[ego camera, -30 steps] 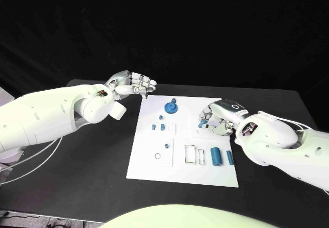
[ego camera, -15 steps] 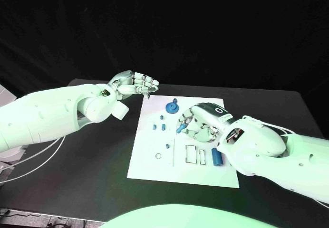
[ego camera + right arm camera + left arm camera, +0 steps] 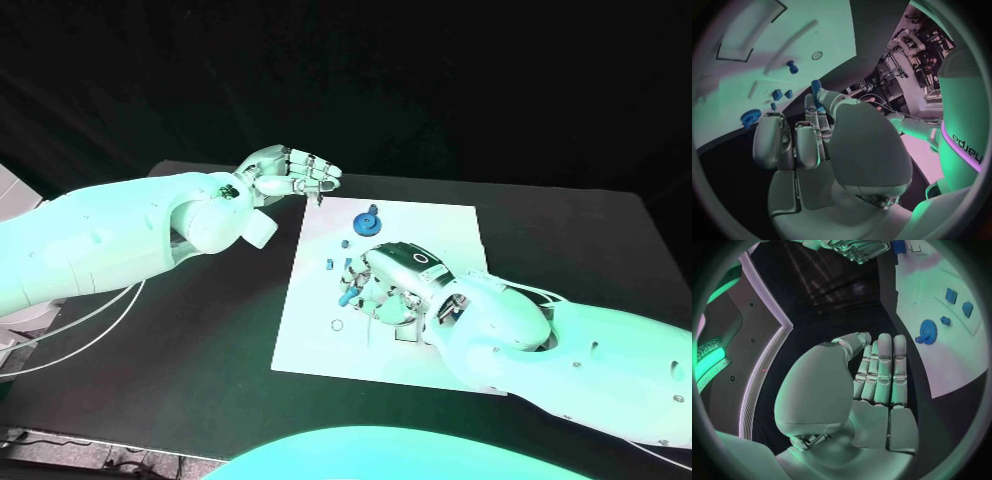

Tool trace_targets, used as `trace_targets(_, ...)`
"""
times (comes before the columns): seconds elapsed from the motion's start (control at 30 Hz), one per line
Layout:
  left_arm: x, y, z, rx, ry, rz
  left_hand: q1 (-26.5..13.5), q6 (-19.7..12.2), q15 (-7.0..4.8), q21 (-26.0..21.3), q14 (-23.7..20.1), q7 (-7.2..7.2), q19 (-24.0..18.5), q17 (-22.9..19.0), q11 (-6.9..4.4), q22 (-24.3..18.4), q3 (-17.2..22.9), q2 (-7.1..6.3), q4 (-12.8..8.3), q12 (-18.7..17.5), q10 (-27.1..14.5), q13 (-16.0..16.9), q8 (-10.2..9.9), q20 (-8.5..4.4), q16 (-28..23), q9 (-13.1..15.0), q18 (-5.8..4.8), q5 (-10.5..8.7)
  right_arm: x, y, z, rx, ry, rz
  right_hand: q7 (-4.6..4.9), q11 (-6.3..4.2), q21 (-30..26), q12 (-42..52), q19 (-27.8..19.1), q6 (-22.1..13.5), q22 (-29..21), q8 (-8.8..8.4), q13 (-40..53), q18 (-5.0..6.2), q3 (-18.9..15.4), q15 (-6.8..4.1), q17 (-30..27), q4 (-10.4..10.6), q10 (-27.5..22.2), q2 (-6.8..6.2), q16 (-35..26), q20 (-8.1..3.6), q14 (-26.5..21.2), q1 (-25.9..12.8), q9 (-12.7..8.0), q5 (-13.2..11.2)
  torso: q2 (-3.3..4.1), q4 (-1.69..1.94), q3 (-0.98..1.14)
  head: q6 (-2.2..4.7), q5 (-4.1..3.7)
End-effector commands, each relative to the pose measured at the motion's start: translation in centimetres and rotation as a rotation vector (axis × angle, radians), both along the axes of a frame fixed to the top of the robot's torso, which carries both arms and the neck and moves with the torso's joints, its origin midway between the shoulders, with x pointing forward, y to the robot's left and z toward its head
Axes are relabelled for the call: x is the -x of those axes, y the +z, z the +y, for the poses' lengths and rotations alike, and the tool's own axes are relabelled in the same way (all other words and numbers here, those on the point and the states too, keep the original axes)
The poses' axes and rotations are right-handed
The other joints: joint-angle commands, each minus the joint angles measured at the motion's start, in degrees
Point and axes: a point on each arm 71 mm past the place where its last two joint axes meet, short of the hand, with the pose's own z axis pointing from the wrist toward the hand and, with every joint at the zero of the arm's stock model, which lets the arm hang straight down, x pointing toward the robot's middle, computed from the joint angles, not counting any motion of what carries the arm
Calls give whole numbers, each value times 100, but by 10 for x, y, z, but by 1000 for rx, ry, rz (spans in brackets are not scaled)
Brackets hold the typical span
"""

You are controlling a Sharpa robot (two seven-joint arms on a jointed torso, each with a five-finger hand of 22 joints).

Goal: Assemble the parts on the task board

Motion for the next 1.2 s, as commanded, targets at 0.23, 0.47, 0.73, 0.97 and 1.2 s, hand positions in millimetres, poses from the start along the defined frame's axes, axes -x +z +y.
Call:
trace_targets(0.23, 1, 1, -2, 15, -16, 5, -20, -15, 30, 5, -12, 5, -32, 9, -2, 6, 3, 37, -42, 35, -22, -13, -9, 11, -23, -13, 84, 21, 3, -17, 6, 40, 19, 42, 39, -20, -43, -34, 48, -12, 683, 40, 5, -93, 10, -16, -10, -53, 75, 61, 10, -24, 162, -31, 317, 33, -2, -5, 12, -50, 49)
trace_targets(0.47, 1, 1, -2, 15, -17, 5, -20, -15, 30, 5, -12, 5, -32, 9, -2, 6, 3, 37, -42, 35, -22, -13, -9, 11, -23, -13, 84, 21, 4, -23, 10, 54, 24, 41, 42, -18, -50, -41, 46, -17, 681, 42, 6, -92, 19, -14, -18, -67, 74, 59, 7, -23, 160, -35, 323, 41, 1, -7, 11, -65, 61)
trace_targets(0.73, 1, 1, -2, 15, -17, 5, -20, -15, 30, 5, -12, 5, -32, 9, -2, 6, 3, 37, -42, 35, -22, -13, -9, 11, -23, -13, 84, 21, 5, -27, 14, 69, 32, 45, 46, -15, -46, -50, 47, -22, 684, 47, 7, -93, 27, -12, -14, -85, 76, 50, 9, -21, 161, -45, 333, 49, -1, -4, 11, -95, 72)
trace_targets(0.97, 1, 1, -2, 15, -19, 6, -20, -15, 30, 5, -12, 5, -32, 9, -2, 6, 3, 37, -42, 35, -22, -13, -9, 11, -23, -13, 84, 21, 7, -32, 17, 81, 42, 53, 46, -14, -46, -51, 47, -23, 685, 48, 8, -93, 26, -11, -16, -87, 77, 47, 9, -21, 161, -50, 335, 49, -3, -8, 12, -121, 89)
trace_targets(1.2, 1, 1, -2, 14, -17, 6, -20, -15, 30, 5, -12, 5, -32, 9, -2, 6, 3, 37, -42, 35, -22, -13, -9, 11, -23, -13, 84, 21, 8, -36, 18, 112, 55, 63, 47, -13, -42, -58, 48, -23, 688, 54, 10, -94, 28, -9, -13, -99, 81, 37, 10, -19, 161, -69, 345, 49, -3, -2, 3, -138, 92)
